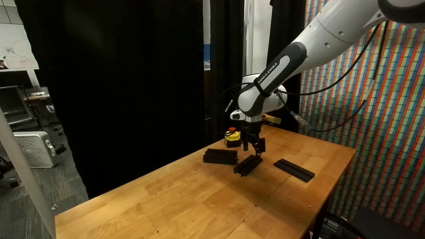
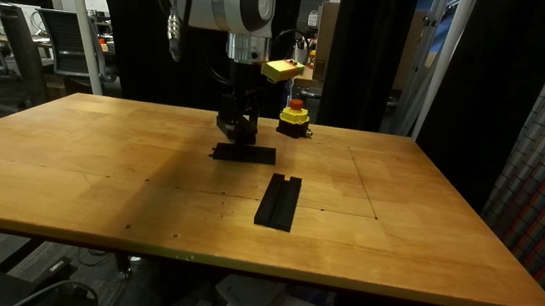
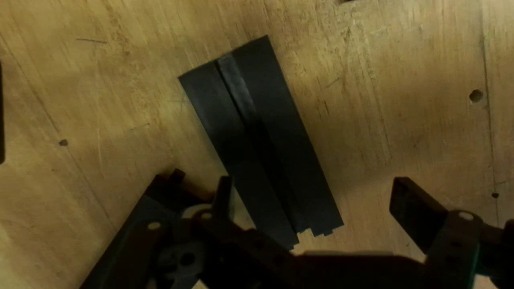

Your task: Arrange the black objects together

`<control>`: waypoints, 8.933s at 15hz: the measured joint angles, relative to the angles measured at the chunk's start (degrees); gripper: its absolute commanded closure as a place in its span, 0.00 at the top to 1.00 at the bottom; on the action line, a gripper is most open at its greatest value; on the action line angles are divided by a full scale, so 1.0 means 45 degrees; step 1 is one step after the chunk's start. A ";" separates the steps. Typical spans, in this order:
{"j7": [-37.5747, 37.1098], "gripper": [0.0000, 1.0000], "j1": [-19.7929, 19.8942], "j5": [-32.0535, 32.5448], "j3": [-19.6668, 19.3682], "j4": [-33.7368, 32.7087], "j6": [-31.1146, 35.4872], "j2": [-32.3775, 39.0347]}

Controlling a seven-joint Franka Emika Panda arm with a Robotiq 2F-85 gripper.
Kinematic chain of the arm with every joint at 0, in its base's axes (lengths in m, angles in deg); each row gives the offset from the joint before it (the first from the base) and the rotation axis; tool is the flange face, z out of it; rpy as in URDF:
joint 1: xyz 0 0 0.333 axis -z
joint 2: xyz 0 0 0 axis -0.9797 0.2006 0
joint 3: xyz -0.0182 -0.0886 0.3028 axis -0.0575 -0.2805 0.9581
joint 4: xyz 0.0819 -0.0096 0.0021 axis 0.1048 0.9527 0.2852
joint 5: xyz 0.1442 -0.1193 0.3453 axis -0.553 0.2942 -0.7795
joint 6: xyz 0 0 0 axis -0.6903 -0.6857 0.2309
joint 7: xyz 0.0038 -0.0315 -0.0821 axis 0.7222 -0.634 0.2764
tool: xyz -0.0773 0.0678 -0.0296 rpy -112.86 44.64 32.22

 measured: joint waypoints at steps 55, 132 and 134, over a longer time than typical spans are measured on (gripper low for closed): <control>0.2571 0.46 0.0673 0.0787 -0.0685 -0.1193 0.2323 0.2273; -0.8359 0.46 -0.1292 0.1869 0.0002 -0.4845 0.0645 0.3648; -0.8276 0.46 -0.1292 0.1869 0.0001 -0.4864 0.0625 0.3649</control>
